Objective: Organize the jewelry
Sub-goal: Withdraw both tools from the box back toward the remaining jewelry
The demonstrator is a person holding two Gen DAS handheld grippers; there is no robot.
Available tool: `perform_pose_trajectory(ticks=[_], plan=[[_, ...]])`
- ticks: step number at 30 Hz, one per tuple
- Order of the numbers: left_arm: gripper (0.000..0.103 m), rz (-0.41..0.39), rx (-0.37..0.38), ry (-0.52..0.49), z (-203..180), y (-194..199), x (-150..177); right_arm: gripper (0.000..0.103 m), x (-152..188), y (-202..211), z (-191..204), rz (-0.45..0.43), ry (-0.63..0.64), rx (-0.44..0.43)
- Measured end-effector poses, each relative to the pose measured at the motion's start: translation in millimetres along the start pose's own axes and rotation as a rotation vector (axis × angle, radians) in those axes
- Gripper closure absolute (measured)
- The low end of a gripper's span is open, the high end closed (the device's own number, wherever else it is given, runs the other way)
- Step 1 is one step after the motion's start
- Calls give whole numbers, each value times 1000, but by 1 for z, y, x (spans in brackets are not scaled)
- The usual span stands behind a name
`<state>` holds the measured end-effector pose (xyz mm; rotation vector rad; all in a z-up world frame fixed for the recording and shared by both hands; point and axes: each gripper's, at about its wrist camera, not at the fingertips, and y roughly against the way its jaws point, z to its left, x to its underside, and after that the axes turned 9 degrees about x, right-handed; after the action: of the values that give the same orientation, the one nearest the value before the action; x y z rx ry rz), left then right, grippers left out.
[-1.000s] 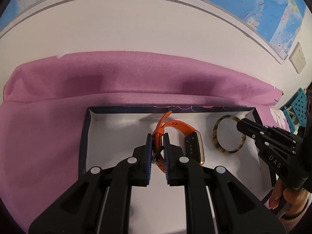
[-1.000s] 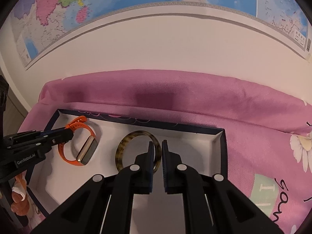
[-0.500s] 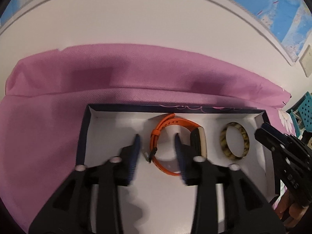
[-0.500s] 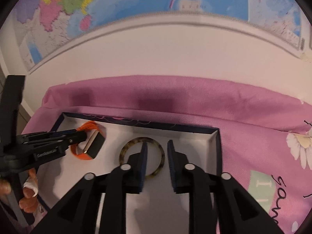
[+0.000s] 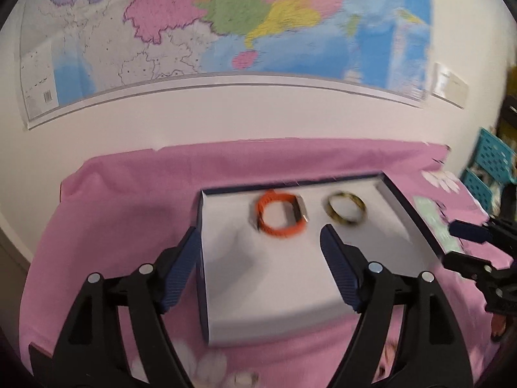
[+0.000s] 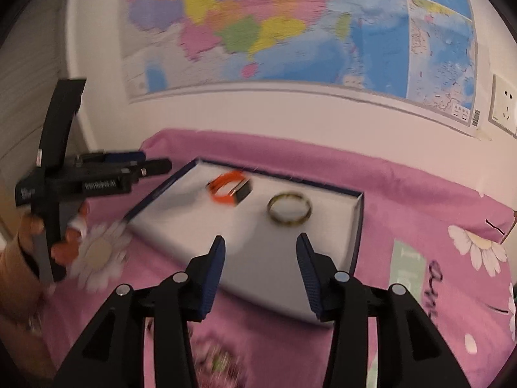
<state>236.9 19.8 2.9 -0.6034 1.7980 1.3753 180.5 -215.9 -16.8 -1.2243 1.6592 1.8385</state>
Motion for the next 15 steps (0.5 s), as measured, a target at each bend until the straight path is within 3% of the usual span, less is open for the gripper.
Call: perform_pose_trajectory(ticks=[9, 15], plan=[[25, 1, 61, -19, -17, 42, 69, 60, 59, 11, 27, 86, 103, -1], [25, 1, 74, -73, -38, 52, 91, 60, 69, 5, 30, 115, 107, -6]])
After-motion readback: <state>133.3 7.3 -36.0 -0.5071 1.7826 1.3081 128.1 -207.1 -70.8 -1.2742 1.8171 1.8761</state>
